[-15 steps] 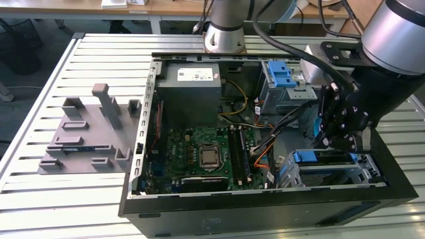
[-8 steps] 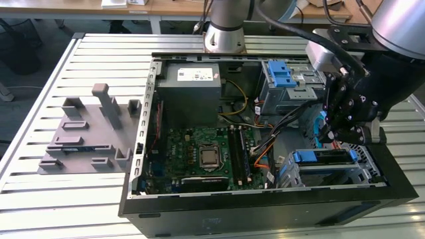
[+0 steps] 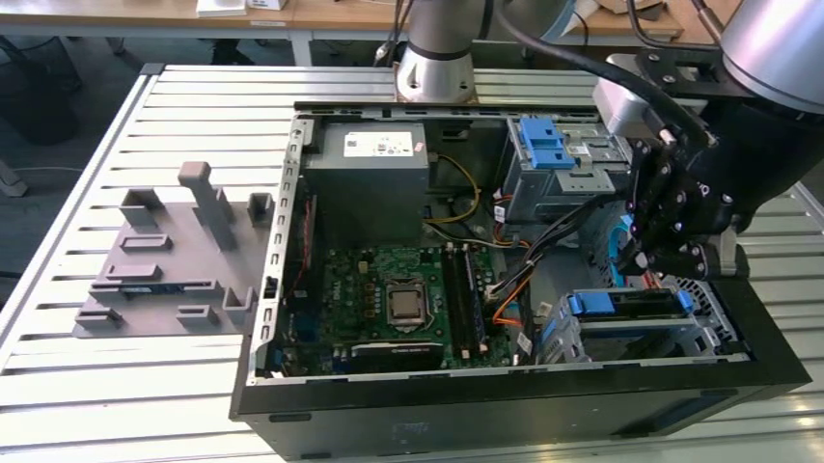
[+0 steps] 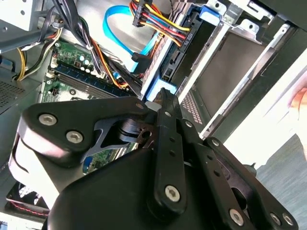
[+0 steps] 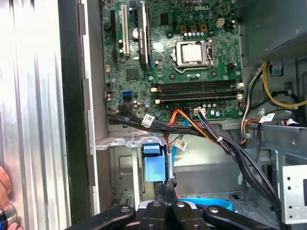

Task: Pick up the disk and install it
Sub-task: 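Insert the second disk wire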

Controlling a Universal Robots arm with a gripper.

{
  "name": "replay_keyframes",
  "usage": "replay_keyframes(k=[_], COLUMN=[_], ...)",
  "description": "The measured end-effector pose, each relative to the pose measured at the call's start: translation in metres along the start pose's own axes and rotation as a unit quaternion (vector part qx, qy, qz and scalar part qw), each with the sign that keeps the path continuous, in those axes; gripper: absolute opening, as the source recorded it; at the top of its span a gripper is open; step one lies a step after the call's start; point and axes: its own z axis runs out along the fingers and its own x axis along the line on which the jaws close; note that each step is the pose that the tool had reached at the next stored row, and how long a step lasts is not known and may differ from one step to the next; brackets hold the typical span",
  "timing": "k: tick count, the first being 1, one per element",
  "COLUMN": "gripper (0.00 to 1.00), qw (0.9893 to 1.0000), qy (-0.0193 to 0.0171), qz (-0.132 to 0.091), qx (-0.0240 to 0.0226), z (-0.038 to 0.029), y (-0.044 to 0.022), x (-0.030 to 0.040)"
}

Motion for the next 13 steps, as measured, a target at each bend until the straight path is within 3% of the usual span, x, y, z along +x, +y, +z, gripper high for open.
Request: replay_keyframes(k=[1,2,13], gripper=[0.11,0.11,0.11], qw=[1.0000,0.9999,0.9999], qy=[-0.0073,-0.0124,-0.0130], qz=[0.000,0.000,0.000], qx=[-0.0005,-0.0008,-0.0008], z=[0.0001,0.0001,-0.0069], y=[0.0001,0.0001,0.0006], x=[0.0000,0.0000,-0.0049])
